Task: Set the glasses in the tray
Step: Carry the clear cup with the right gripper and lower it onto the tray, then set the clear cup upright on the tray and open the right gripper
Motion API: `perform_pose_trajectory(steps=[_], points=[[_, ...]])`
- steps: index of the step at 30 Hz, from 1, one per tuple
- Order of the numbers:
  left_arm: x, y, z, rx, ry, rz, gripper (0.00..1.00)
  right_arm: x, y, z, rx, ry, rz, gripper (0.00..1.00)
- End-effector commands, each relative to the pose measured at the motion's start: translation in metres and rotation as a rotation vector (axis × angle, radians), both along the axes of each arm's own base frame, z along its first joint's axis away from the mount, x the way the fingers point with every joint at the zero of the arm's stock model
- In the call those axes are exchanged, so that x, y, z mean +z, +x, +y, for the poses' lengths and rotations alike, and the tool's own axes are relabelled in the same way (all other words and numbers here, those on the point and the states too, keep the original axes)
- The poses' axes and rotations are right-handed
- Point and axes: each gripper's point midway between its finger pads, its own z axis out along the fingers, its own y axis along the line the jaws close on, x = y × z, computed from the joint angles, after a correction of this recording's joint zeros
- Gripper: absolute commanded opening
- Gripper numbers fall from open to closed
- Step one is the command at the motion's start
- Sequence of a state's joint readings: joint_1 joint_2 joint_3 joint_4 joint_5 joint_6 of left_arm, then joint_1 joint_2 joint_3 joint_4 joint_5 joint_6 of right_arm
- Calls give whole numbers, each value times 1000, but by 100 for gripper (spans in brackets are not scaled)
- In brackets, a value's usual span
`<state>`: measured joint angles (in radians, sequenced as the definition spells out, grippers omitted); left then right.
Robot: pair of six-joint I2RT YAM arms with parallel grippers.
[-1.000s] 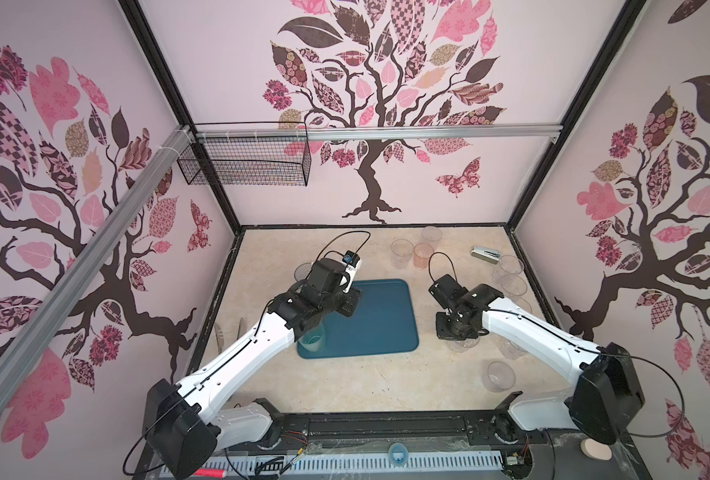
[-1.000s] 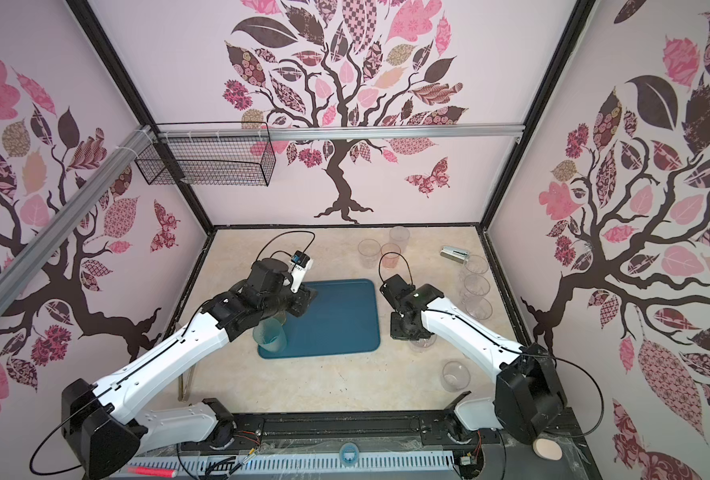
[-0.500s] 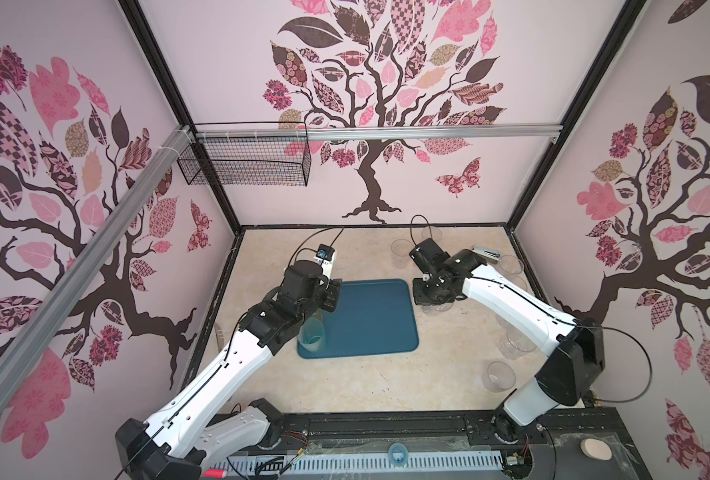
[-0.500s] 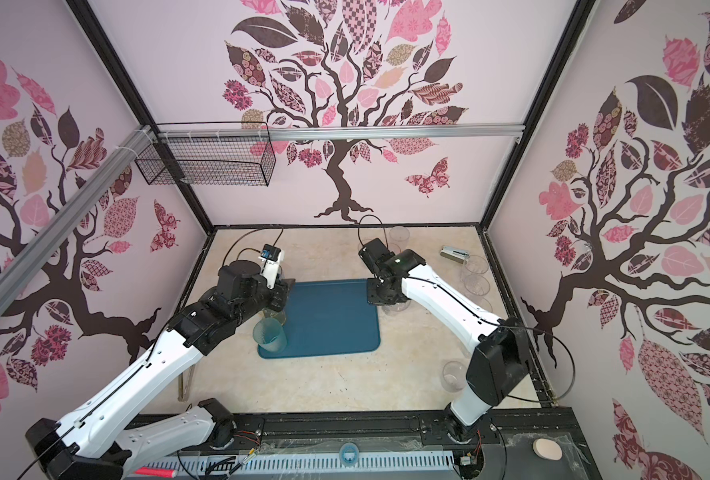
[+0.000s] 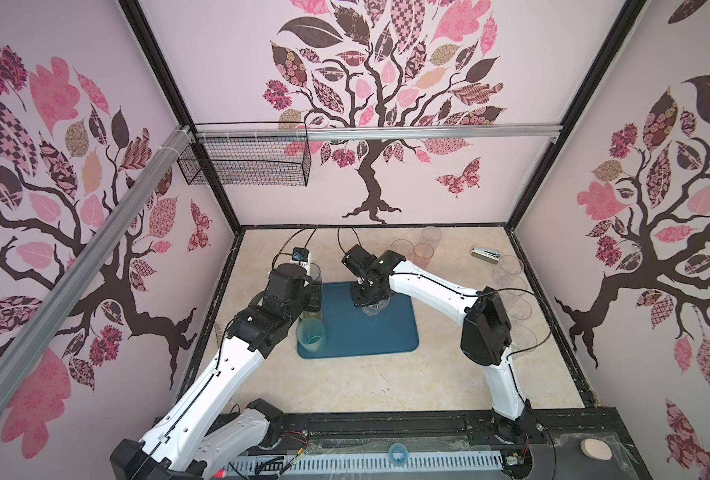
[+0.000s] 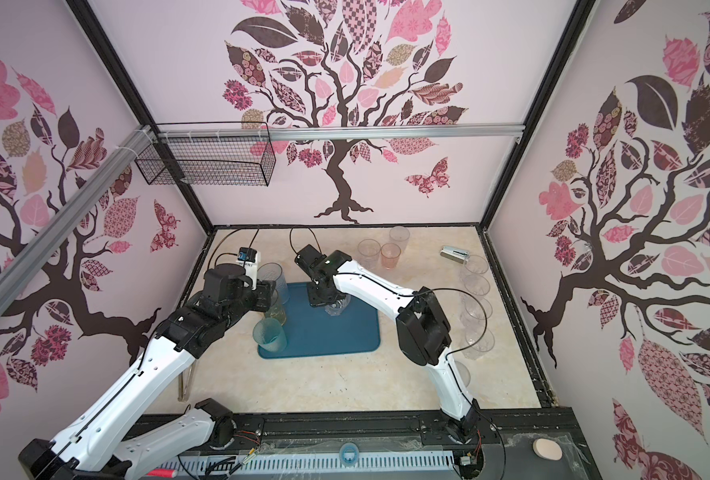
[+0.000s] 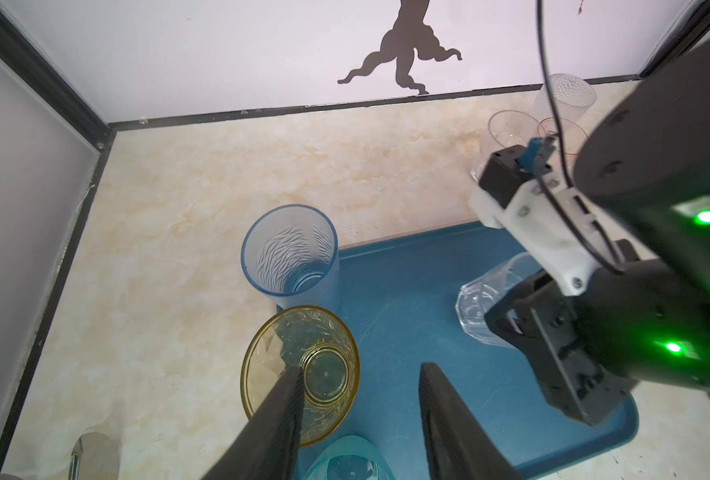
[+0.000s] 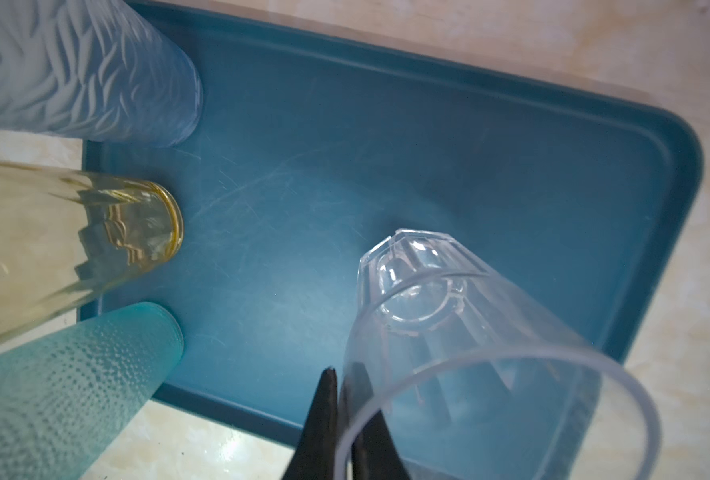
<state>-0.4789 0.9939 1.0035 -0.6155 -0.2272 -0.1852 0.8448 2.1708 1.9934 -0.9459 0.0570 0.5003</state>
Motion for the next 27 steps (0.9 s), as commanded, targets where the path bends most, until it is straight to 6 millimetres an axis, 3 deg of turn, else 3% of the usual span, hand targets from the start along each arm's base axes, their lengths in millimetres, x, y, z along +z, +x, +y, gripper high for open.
perform_pose_trajectory(steps=[1, 8, 11, 14, 19, 24, 27], points=[[-11, -6, 0, -2, -8, 33, 49, -19, 5, 14, 28, -32, 9, 10], [-13, -6, -1, -10, -1, 44, 49, -19, 11, 34, 51, 17, 0, 28], [-14, -6, -2, -13, -8, 52, 49, -4, 10, 39, 73, 58, -3, 36], [-16, -6, -5, -23, -21, 56, 49, 39, 16, 42, 81, 127, -67, 41], [-17, -8, -21, -100, -68, 64, 49, 95, 22, 23, 31, 229, -126, 44], [-15, -14, -46, -185, -142, 44, 49, 105, 10, -12, -75, 348, -101, 50], [-19, -19, -61, -227, -136, 21, 49, 95, 1, -35, -182, 431, -68, 58]])
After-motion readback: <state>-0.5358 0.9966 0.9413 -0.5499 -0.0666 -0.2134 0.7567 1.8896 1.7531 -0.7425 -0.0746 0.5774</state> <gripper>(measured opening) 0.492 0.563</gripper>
